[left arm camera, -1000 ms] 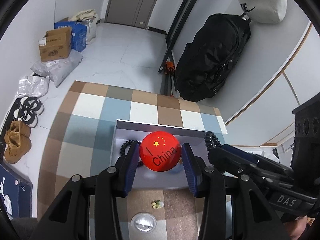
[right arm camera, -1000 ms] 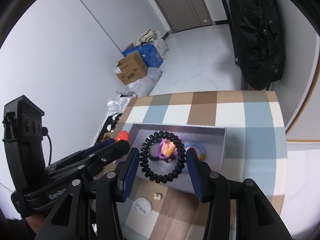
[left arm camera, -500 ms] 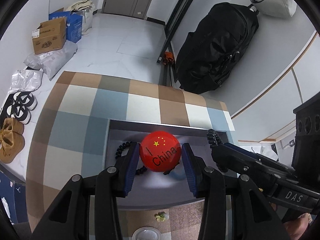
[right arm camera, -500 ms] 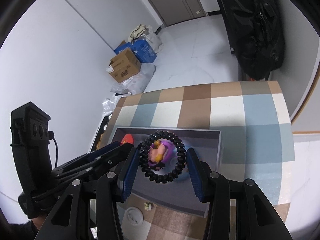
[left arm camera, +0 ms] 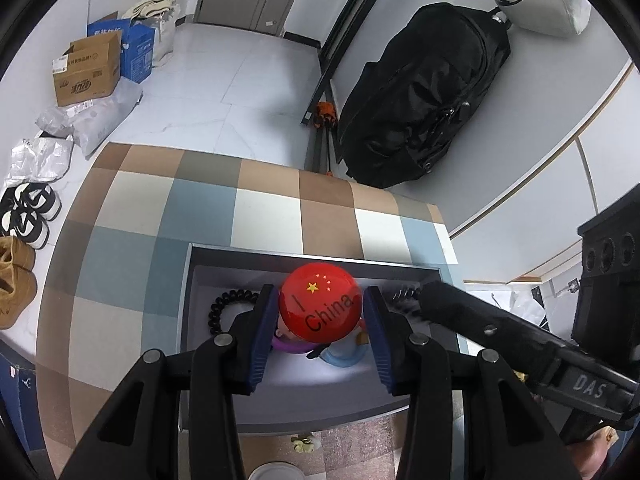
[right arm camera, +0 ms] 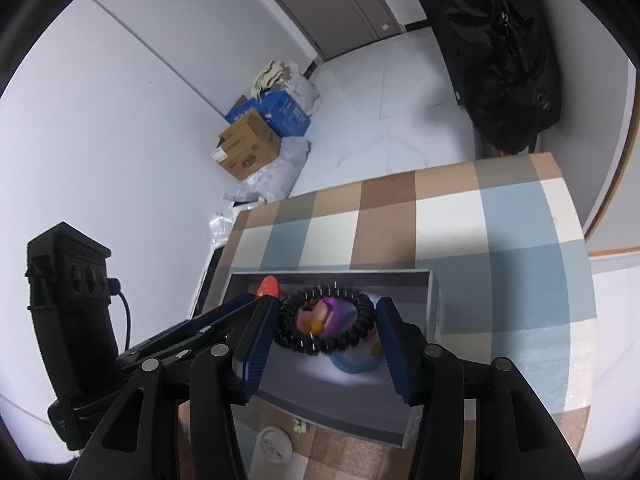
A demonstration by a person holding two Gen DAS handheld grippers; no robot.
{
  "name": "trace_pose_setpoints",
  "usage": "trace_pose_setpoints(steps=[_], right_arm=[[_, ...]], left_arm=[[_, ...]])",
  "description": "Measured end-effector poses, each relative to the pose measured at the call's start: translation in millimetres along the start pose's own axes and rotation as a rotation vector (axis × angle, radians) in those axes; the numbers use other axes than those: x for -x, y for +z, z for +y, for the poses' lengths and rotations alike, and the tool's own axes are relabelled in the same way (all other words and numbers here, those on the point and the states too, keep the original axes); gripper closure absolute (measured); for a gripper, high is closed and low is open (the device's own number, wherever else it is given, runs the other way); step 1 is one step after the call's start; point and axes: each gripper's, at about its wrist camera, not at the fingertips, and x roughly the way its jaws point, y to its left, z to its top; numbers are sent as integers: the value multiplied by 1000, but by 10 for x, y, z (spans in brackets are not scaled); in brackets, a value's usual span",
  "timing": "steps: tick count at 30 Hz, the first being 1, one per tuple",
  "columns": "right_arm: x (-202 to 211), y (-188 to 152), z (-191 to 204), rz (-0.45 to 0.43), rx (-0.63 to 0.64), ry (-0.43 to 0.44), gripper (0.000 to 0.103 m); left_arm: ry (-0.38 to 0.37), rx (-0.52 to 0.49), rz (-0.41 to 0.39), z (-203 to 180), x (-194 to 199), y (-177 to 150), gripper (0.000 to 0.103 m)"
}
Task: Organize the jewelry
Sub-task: 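Carry red badge and coil bracelet into the grey box while both tools release them, then lift both open tools out of the grey box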
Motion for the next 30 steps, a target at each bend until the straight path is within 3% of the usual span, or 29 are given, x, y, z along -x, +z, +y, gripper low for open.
trace_pose_setpoints(steps=[2, 8, 12, 30], right_arm=[[36, 4, -5, -14, -8, 2, 48], [175, 22, -20, -66, -25, 15, 34], [234, 15, -23, -92, -34, 16, 21], [339, -164, 6, -138, -5, 5, 9]], left_arm=[[-6, 9, 2, 13, 4, -2, 50], [-23, 11, -36, 3, 92, -7, 40], [2, 6, -39, 5, 95, -25, 39], [107, -76, -147, -22, 448, -318, 39]])
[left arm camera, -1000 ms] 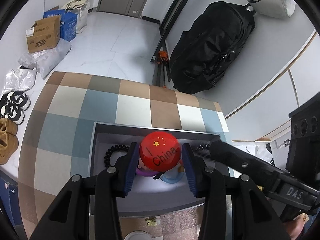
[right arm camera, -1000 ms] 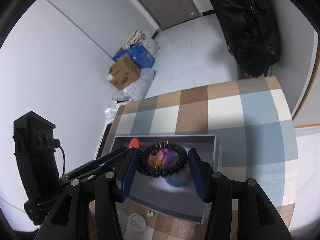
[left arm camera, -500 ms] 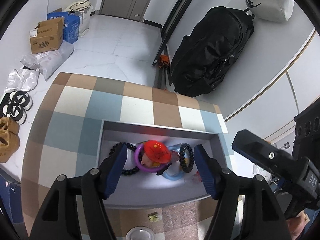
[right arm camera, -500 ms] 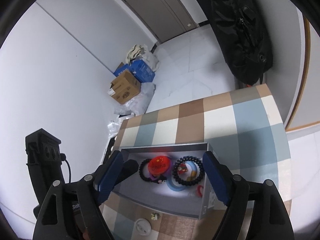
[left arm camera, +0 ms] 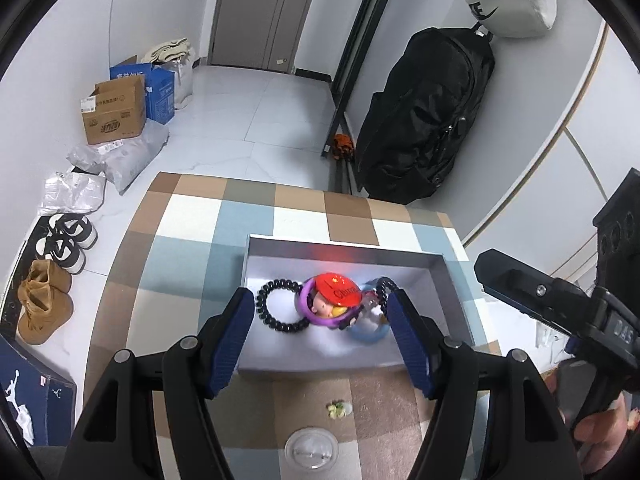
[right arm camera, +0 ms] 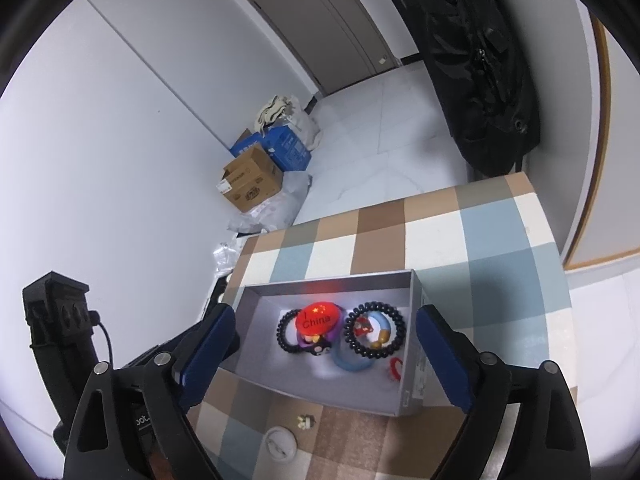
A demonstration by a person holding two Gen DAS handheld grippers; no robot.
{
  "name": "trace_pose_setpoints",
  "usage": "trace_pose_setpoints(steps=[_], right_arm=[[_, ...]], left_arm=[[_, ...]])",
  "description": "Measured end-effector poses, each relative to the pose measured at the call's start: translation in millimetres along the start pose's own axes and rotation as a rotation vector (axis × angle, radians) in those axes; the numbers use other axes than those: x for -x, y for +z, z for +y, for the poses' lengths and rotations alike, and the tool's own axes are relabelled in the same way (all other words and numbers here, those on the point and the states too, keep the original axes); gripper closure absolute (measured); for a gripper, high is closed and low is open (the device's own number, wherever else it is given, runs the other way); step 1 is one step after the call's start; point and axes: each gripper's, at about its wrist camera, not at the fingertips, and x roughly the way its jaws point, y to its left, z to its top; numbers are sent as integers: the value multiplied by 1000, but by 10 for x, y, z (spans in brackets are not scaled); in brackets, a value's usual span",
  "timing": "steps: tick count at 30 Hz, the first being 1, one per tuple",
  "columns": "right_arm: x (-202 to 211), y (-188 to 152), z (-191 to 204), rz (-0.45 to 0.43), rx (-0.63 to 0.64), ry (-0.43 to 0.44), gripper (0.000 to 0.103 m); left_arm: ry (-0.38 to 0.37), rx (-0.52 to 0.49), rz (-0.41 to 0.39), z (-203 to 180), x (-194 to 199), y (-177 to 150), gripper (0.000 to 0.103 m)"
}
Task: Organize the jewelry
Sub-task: 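Lift both open tools out of the grey box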
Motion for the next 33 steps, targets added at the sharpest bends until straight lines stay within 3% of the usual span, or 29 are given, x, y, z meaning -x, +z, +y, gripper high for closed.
trace_pose_setpoints(steps=[7, 13, 17, 20, 24, 27, 33], right_arm=[[49, -153, -6, 8, 42, -43, 9], [93, -312, 43, 23, 98, -76, 6], [110, -402, 43, 35, 103, -77, 5], [94, -445, 63, 48, 121, -74, 5], [81, -488, 96, 56, 139, -74, 5], [59, -529, 108, 78, 142, -84, 4], [15, -646, 103, 124, 153, -107, 3]], left_arm=[[6, 38, -19, 94, 108, -86, 39], [45, 12, -43, 118, 194, -214, 38], [60, 3, -17, 163, 190, -326, 38], [64, 1, 9, 174, 160, -401, 29], [65, -10, 16, 138, 157, -460, 29], [85, -26, 24, 96, 139, -516, 21], [125, -95, 20, 64, 114, -662, 20]])
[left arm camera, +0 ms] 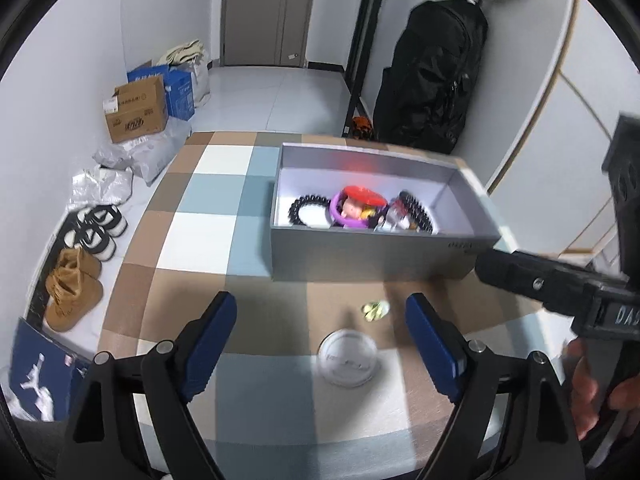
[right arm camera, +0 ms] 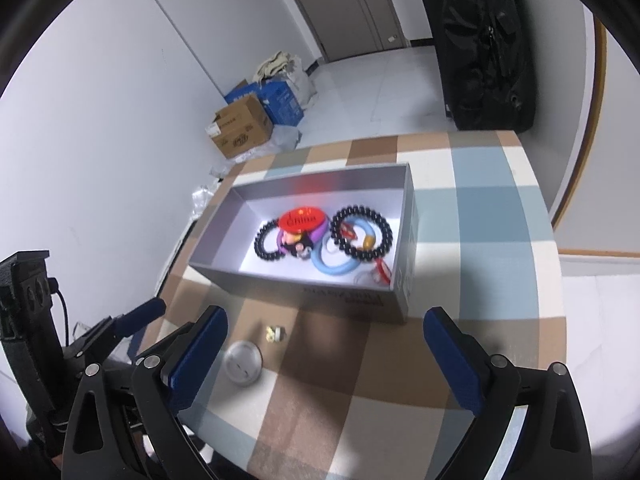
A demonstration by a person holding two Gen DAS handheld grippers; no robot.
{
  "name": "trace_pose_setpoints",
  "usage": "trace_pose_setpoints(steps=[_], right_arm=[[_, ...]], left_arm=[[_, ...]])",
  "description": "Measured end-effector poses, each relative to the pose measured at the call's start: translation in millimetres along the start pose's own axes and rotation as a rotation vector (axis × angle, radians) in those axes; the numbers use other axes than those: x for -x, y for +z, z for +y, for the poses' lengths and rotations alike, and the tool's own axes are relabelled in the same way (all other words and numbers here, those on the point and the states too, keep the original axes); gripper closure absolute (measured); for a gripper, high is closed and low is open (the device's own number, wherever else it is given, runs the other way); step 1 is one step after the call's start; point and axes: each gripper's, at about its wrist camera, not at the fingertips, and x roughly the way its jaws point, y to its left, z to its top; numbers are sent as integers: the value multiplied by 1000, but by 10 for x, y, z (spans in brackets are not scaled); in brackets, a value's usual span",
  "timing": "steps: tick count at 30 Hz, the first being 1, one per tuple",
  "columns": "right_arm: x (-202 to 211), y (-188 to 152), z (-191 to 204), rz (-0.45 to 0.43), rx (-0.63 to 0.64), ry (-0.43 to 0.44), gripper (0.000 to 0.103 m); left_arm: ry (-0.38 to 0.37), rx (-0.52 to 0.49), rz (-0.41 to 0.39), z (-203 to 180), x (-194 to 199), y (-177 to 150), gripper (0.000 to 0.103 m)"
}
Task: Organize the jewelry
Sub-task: 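Lift both open tools out of the grey box, then lower the left tool onto the white round badge and grasp it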
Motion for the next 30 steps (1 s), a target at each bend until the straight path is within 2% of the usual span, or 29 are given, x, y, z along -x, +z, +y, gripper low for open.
trace_pose_setpoints(steps=[5, 13, 19, 26, 30], right_arm=[[-47, -70, 12, 37, 35, -29, 3], [-80, -120, 48, 64, 50, -55, 3], [-55, -151, 93, 52, 98, -73, 3], [-39, -161, 40, 56, 75, -86, 3], [-25, -156, -28, 58, 50, -104, 3]], left_arm=[[18, -13, 46, 51, -68, -103, 20], [2, -9, 109, 6, -161, -138, 20], [-30, -26, 161, -44, -255, -203, 20], [6, -77, 170, -174, -289, -221, 21], [53, -138, 165, -293, -282, -241, 29]])
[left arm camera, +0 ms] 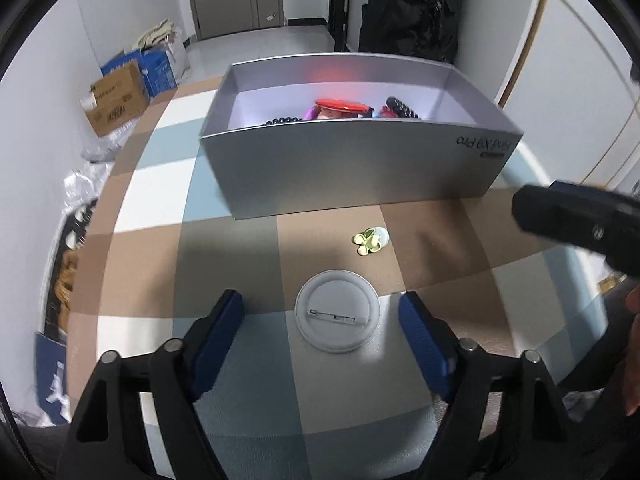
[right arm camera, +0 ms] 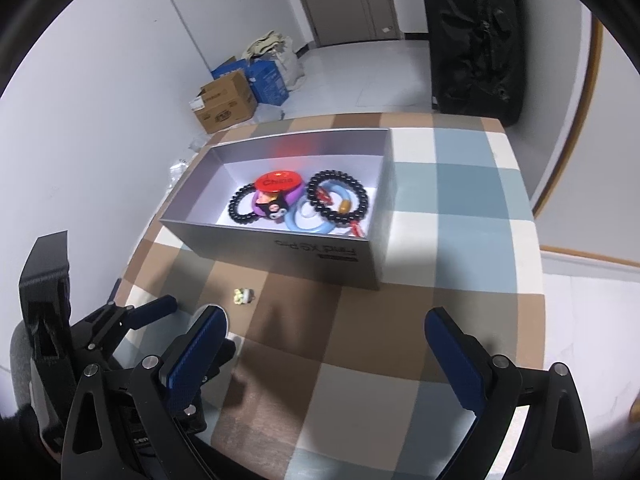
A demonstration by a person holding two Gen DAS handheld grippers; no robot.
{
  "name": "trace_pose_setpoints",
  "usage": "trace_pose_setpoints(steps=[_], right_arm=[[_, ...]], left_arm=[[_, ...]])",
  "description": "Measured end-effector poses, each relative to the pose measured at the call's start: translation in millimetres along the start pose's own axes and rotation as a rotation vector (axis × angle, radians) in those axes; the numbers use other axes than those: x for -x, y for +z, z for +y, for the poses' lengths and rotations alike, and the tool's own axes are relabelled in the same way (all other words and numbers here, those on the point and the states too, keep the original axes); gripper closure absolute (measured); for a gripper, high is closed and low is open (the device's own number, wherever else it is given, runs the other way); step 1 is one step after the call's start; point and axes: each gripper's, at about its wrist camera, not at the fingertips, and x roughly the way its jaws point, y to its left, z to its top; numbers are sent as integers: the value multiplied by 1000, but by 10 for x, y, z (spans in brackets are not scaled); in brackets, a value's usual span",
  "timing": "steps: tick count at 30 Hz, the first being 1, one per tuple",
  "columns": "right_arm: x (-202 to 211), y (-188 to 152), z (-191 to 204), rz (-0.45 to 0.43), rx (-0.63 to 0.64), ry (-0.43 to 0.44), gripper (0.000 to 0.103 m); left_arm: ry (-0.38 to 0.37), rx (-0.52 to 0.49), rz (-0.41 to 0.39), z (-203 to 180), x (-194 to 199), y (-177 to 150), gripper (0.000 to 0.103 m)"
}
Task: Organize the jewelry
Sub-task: 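Lower the left tool onto the white round badge and grasp it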
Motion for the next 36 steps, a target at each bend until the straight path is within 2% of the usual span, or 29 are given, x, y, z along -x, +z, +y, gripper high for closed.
trace_pose_setpoints(steps=[2, 8, 17, 24, 29, 36], right_arm=[[-1, 0, -54, 6, -20, -11, 3], [-1, -1, -216, 16, -89, -19, 3], [-8, -11, -248, 25, -106, -1, 3], [-61, -18, -212, 50, -110, -4, 3], [-153, -19, -119, 76, -79, -10, 3], [-295, 6, 87, 93, -39, 13, 4]], left_arm=[[-19, -1, -3, 2, 14, -7, 41], [-46, -27, 4, -74, 54, -19, 66], [-54, -35, 29, -75, 28, 15, 66], [-98, 23, 16, 41, 93, 90, 66], [-127, 104, -18, 240, 201, 115, 66], [-184, 250, -107, 564, 410, 182, 66]])
